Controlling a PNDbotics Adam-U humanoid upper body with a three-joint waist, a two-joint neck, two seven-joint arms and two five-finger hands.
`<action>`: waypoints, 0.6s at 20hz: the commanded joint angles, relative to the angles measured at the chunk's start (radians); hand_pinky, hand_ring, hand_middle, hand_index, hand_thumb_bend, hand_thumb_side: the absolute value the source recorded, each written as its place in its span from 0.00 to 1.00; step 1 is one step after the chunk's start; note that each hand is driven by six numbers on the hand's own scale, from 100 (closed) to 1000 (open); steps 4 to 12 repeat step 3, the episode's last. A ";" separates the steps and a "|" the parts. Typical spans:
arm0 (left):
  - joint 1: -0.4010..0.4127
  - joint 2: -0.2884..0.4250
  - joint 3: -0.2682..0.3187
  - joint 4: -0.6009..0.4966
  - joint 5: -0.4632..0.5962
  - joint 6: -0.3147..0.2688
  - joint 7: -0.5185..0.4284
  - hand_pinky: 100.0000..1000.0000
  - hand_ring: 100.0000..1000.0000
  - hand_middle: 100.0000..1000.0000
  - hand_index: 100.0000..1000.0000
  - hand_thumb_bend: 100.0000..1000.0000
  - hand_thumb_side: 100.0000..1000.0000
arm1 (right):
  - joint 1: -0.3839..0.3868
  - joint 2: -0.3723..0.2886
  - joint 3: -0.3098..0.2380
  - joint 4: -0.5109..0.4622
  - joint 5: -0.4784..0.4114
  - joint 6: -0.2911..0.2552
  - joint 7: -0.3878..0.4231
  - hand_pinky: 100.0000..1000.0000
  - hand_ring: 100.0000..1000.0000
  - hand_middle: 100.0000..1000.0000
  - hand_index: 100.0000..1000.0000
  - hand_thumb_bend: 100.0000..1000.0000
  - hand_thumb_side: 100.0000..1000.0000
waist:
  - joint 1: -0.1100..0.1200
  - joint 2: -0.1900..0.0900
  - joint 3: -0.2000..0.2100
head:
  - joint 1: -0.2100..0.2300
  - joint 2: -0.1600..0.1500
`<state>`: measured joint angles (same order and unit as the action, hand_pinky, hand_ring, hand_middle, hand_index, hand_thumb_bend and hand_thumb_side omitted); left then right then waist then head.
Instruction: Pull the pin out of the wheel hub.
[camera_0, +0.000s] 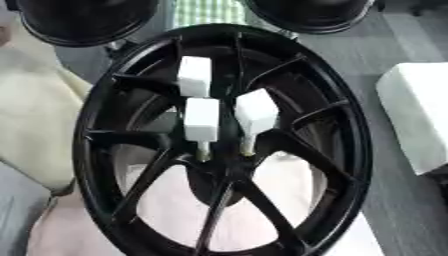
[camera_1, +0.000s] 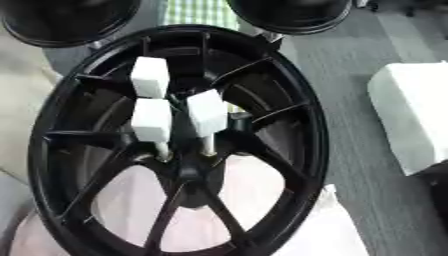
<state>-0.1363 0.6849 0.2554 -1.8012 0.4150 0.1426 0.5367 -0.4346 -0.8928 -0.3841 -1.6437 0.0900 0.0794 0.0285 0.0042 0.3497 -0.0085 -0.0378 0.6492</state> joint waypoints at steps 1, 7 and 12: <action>-0.013 0.016 0.004 -0.022 0.002 -0.003 -0.004 0.73 0.67 0.73 0.73 0.93 0.60 | -0.049 0.005 0.050 -0.055 -0.061 -0.008 -0.058 0.80 0.66 0.59 0.66 0.48 0.35 | 0.000 -0.028 0.006 | -0.003 0.004; -0.017 0.012 0.002 -0.027 -0.001 -0.007 -0.004 0.73 0.67 0.73 0.73 0.93 0.60 | -0.082 0.034 0.092 -0.072 -0.095 -0.003 -0.092 0.81 0.67 0.61 0.68 0.44 0.43 | 0.000 -0.030 0.012 | -0.005 0.006; -0.017 0.012 0.002 -0.027 -0.001 -0.007 -0.004 0.73 0.67 0.73 0.73 0.93 0.60 | -0.082 0.034 0.092 -0.072 -0.095 -0.003 -0.092 0.81 0.67 0.61 0.68 0.44 0.43 | 0.000 -0.030 0.012 | -0.005 0.006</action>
